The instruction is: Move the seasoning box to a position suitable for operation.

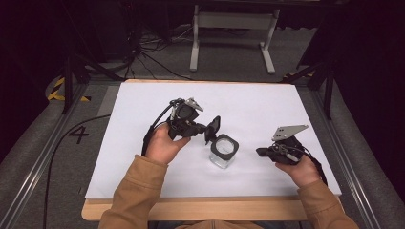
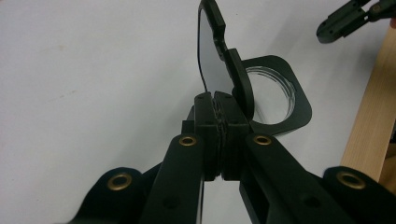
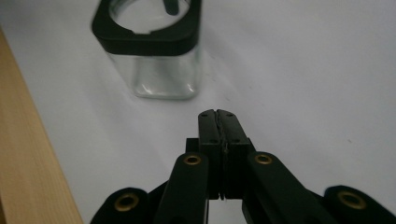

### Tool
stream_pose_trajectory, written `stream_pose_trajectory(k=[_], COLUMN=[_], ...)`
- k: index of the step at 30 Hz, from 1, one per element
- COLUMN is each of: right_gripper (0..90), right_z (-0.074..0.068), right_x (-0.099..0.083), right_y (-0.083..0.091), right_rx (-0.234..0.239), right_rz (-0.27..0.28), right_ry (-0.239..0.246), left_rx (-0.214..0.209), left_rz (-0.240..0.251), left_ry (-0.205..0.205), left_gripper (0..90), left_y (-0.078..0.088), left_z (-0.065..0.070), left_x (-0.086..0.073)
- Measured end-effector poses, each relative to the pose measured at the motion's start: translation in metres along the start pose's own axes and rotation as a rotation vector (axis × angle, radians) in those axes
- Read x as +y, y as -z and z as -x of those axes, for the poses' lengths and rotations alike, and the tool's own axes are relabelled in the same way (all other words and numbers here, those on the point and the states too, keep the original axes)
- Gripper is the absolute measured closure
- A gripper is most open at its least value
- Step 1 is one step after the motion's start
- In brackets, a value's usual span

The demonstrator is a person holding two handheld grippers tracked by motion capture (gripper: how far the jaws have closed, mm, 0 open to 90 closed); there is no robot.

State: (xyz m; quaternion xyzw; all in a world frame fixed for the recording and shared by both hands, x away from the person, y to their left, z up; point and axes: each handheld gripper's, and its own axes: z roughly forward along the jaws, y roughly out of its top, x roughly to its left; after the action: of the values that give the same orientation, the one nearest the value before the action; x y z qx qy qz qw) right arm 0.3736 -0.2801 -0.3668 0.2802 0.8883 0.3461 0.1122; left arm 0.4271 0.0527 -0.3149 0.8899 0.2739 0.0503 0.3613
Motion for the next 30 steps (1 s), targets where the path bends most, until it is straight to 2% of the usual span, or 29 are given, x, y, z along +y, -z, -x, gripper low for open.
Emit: stream_pose_trajectory(k=[6, 8, 13, 16, 23, 25, 30], right_gripper=[90.0, 90.0, 90.0, 90.0, 90.0, 90.0, 90.0], right_z=[-0.02, -0.024, -0.029, -0.034, -0.038, -0.039, -0.039], right_x=[0.011, 0.014, 0.021, 0.025, 0.028, 0.029, 0.029], right_y=[-0.008, -0.012, -0.024, -0.028, -0.035, -0.035, -0.035], right_rx=[0.056, 0.054, 0.04, 0.019, 0.022, 0.011, 0.015], right_rz=[0.052, 0.064, 0.117, 0.116, 0.104, 0.101, 0.1], right_ry=[0.045, 0.054, 0.042, 0.064, 0.076, 0.088, 0.08], left_rx=[-0.001, 0.0, -0.001, -0.005, -0.009, -0.012, -0.03], left_rz=[0.005, 0.01, 0.008, 0.008, 0.008, 0.005, 0.001], left_ry=[0.001, 0.004, 0.0, 0.005, 0.001, -0.007, -0.028], left_gripper=[88.4, 88.4, 88.4, 88.1, 88.0, 87.9, 87.5], left_y=[0.0, -0.001, -0.001, -0.002, -0.002, -0.003, -0.007], left_z=[0.0, 0.001, 0.002, 0.002, 0.005, 0.006, 0.011], left_x=[0.0, 0.0, 0.001, 0.001, 0.001, 0.002, 0.004])
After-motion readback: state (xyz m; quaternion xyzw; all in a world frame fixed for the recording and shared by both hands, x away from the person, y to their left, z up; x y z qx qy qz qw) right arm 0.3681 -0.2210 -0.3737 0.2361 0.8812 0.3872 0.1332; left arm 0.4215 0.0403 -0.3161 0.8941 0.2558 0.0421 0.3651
